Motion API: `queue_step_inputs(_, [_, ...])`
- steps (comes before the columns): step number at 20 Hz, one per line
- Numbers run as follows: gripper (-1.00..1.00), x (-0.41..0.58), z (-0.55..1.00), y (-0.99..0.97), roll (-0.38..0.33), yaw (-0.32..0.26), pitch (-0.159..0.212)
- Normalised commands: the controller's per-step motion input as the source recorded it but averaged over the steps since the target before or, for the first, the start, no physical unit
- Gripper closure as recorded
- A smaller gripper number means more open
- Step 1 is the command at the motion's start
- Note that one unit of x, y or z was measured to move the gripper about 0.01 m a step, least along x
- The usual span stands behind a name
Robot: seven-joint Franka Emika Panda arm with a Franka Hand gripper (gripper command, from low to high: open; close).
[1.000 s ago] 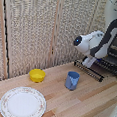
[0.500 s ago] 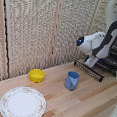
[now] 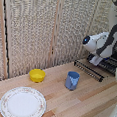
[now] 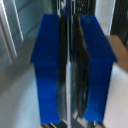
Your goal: Kindly employ your clamp to softly take hold of the bread. Delicately rest it on the oven pan, verifying that it is even on the surface. Using your clamp and attentiveness, smoothly glide the pan into the oven and along the appropriate brackets, securing it in position.
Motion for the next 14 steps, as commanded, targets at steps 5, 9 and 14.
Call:
queue_step_inputs(5, [-1.00,0.004,0.38,0.08,0.007,-0.002,-0.088])
queue_step_inputs(9, [-1.00,0.213,0.33,0.21,0.079,-0.012,-0.035])
queue_step_inputs(14, [-1.00,0.464,0.41,0.28,0.073,-0.049,0.018])
